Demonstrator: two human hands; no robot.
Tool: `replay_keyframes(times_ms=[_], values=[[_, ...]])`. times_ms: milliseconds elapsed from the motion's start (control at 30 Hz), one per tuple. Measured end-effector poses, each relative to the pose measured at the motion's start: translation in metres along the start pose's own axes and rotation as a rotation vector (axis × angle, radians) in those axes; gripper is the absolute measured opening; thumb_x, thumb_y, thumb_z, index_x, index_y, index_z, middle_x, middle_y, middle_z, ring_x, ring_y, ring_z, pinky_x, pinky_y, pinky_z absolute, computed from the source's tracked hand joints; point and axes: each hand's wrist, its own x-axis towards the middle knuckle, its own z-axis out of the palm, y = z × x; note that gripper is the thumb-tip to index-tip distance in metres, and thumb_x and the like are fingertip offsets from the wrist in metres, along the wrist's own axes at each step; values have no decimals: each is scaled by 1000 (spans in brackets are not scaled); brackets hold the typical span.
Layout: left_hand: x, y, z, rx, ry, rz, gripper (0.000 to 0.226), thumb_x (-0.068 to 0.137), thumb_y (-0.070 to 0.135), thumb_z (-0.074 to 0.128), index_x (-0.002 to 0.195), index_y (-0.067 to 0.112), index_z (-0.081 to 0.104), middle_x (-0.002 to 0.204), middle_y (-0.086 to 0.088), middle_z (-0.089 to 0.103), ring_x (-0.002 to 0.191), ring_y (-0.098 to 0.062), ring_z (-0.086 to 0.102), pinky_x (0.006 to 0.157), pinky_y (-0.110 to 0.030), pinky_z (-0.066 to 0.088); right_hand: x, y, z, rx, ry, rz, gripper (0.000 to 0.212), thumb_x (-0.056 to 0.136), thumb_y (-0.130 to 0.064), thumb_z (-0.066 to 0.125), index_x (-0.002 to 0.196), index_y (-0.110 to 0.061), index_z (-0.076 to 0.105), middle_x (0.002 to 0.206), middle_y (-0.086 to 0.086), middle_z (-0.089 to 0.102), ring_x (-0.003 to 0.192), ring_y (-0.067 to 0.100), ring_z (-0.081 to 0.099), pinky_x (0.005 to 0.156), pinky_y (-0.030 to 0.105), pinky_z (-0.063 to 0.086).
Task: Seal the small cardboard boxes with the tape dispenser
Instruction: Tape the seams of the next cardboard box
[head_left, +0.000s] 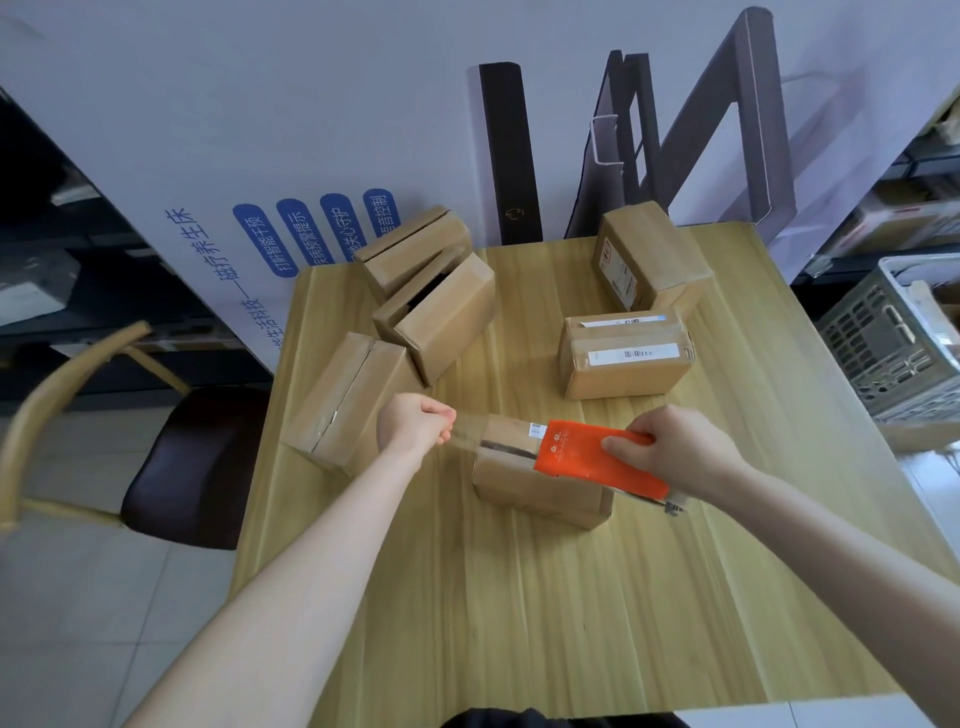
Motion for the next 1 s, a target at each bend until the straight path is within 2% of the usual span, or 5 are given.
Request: replay_keyframes(times_ms=[233,600,700,867,1000], values=[[8,-12,16,29,-22,-34,15,79,16,69,65,21,71,54,4,68,45,-6,61,61,-21,53,21,-6,14,-129,-41,25,45,84,-56,60,58,-20,58,58,-7,57,55,10,53,44,23,30],[24,-40,45,-2,-34,-46,18,82,19,70,65,23,70,61,4,70,58,-12,68,69,-29,59,30,-5,23,-190,-65,54,42,85,-56,57,59,-23,57,61,-6,60,55,11,57,44,23,34],[22,-43,58,18,-30,-46,8,85,21,67,82,19,75,77,7,73,65,-7,64,67,-24,53,30,-4,24,-184,-65,67,42,86,-55,57,60,-22,57,57,-4,59,46,9,54,44,22,35],[15,-44,76,130,-65,0,18,91,26,57,99,24,74,103,1,72,87,-19,60,69,-22,39,29,-2,26,-167,-52,74,40,86,-54,57,67,-20,62,59,-4,61,49,10,56,43,22,35],[23,-45,73,259,-127,-8,43,95,26,51,138,31,50,133,5,58,116,-22,56,84,-27,46,27,-4,28,-156,-34,67,40,87,-53,57,60,-23,55,59,-6,58,55,10,54,43,22,31]])
